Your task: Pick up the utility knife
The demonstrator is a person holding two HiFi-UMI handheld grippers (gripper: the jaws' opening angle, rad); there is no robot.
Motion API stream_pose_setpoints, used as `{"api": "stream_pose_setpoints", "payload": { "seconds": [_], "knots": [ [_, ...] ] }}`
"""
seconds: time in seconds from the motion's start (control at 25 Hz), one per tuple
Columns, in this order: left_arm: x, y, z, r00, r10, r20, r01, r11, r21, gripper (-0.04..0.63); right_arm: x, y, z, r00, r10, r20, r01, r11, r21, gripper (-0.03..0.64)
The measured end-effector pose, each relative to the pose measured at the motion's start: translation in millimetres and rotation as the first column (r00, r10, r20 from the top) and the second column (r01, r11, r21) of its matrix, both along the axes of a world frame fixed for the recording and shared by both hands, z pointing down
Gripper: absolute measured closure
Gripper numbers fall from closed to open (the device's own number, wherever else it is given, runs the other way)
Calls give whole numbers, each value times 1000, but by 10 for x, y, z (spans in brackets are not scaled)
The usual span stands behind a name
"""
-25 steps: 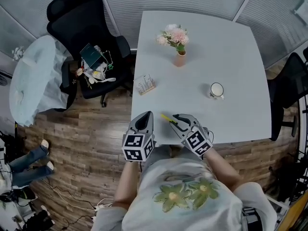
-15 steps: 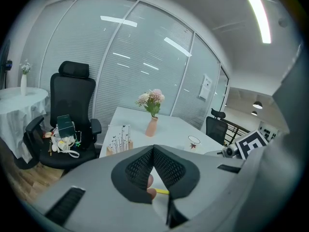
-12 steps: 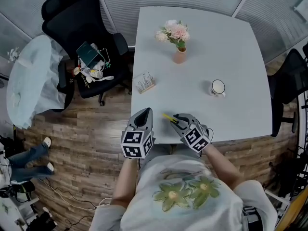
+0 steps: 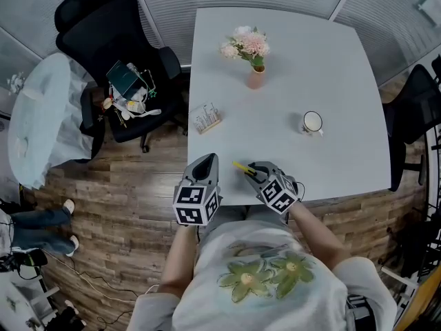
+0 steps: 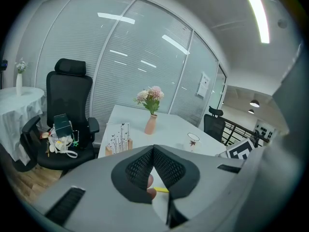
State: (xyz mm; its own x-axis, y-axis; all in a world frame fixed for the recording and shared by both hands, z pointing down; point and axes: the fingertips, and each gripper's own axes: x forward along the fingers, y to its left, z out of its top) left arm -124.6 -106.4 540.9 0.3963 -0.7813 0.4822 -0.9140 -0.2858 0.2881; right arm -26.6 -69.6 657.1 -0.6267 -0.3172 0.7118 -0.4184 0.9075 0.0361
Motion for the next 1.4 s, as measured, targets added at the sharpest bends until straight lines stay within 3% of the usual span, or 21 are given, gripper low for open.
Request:
{"api": "stream_pose_setpoints", "payload": {
  "seconds": [1.28,1.4],
  "knots": [
    [-8,12,118,1000,20,4,-20,999,-30,591,177,10,579,987,44,-154,-53,997,-53,511],
    [-23,8,115,1000,17,3,-17,999,-31,591,186,-5,583,984,48,-169,-56,997,-45,538]
  ]
}}
